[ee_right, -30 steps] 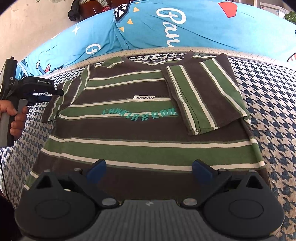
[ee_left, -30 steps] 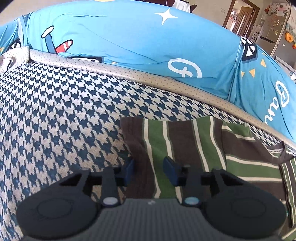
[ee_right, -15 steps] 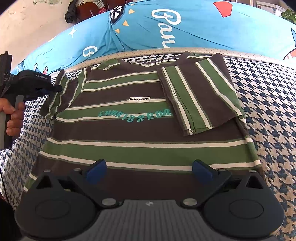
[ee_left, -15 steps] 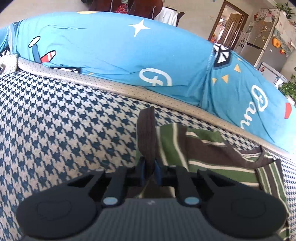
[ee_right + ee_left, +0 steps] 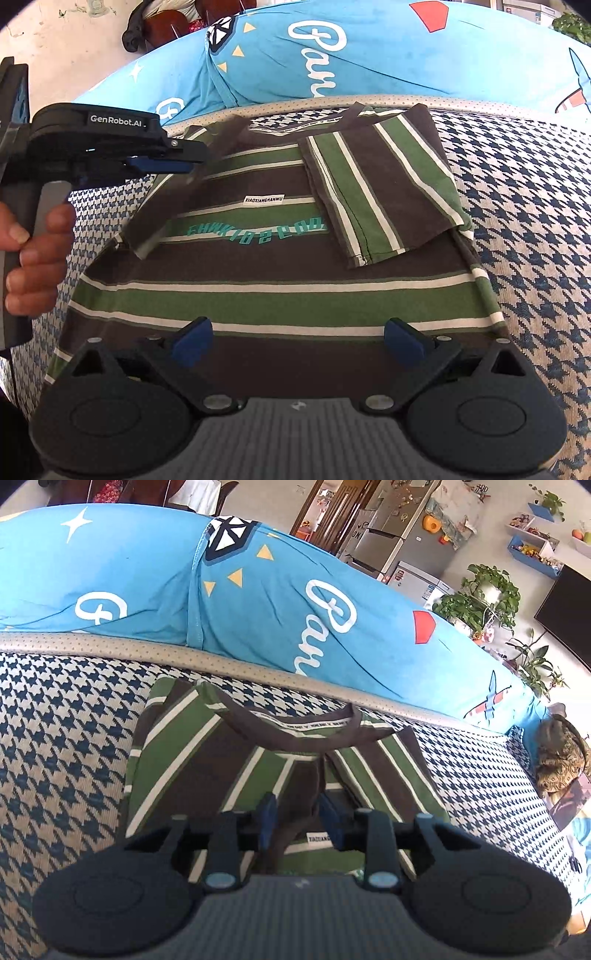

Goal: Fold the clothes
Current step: 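Fold the sleeve over the shirt body with the left gripper, then open the left gripper and lift it off the folded sleeve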

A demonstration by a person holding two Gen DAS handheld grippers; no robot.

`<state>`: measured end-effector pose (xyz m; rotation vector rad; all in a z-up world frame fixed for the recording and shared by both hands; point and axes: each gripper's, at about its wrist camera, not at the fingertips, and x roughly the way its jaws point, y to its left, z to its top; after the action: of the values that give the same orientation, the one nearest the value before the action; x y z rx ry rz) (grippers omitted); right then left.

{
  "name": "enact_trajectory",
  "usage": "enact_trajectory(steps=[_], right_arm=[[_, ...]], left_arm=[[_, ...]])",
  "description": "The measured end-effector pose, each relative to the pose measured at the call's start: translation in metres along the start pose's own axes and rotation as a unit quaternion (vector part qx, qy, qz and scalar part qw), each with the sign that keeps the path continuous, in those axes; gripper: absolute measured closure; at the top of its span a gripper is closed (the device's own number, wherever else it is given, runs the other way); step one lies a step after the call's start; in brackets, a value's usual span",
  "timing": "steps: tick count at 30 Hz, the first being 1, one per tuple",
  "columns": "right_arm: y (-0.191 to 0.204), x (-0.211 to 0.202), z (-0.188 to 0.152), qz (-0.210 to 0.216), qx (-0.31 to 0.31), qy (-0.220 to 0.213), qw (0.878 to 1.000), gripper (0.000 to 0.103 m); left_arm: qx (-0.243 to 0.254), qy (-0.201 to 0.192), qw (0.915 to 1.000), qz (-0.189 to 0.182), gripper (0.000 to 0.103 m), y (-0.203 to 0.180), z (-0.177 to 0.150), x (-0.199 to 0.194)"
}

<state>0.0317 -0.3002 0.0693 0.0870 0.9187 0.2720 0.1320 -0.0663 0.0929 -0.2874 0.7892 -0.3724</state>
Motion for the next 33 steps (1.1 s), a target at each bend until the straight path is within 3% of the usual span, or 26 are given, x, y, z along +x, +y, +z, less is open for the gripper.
enact_trajectory(steps=[2, 7, 17, 28, 33], right_arm=[[0.000, 0.000, 0.001, 0.000, 0.002, 0.000, 1.000, 0.003], [0.000, 0.001, 0.000, 0.000, 0.003, 0.000, 1.000, 0.003], [0.000, 0.001, -0.003, -0.002, -0.006, 0.000, 1.000, 0.003], [0.002, 0.000, -0.003, -0.006, -0.013, 0.002, 1.000, 0.003], [0.004, 0.002, -0.004, -0.008, -0.017, 0.003, 1.000, 0.003]], left_arm=[[-0.004, -0.011, 0.9999, 0.007, 0.056, 0.003, 0.002, -0.005], [-0.021, -0.016, 0.9988, 0.041, 0.055, 0.019, 0.008, -0.007], [0.021, 0.013, 0.9899, 0.140, 0.052, 0.032, -0.006, 0.006], [0.059, 0.025, 0.9830, 0.172, 0.052, 0.044, -0.016, 0.015], [0.071, 0.017, 0.9750, 0.210, 0.048, 0.048, -0.017, 0.016]])
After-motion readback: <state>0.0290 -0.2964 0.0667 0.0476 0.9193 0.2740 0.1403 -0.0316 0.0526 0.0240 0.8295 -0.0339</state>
